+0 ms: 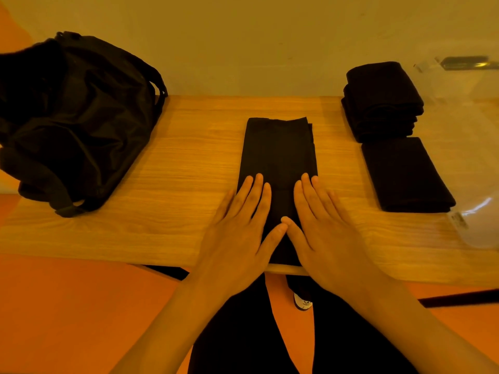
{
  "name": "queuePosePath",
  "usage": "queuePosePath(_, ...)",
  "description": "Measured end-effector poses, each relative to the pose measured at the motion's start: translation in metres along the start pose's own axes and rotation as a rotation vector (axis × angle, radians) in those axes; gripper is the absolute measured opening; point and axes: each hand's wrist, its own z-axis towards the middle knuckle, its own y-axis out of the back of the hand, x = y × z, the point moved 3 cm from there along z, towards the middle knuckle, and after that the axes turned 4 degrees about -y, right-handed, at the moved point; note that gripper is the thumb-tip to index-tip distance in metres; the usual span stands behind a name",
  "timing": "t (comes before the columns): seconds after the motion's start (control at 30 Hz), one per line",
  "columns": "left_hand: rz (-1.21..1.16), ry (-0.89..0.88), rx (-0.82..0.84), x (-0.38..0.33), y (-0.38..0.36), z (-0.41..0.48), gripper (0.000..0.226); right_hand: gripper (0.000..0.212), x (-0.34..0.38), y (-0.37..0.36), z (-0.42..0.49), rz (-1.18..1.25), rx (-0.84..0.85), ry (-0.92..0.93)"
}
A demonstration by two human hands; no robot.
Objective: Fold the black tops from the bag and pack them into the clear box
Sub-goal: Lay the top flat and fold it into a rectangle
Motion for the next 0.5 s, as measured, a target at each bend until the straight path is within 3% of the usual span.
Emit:
queuePosePath(0.2, -0.092, 0.029, 0.053, -0.003, 0.007, 0.001, 0.079, 0.072, 0.0, 0.005, -0.001, 0.066, 0.037, 0.002)
queuePosePath(0.3, -0.314, 0.057, 0.086, 0.0, 0.027, 0.009, 0.074, 0.064, 0.002, 0.031, 0.014, 0.422, 0.095, -0.157)
queuePosePath(0.4, -0.391, 0.135, -0.113, 0.015, 0.055, 0.05, 0.064, 0.05, -0.016, 0.051, 0.074, 0.566, -0.111, -0.351)
queuePosePath(0.5, -0.377, 0.289, -0.163, 0.046, 0.06, 0.114, 0.048, 0.05, -0.027, 0.065, 0.132, 0.507, -0.053, -0.482)
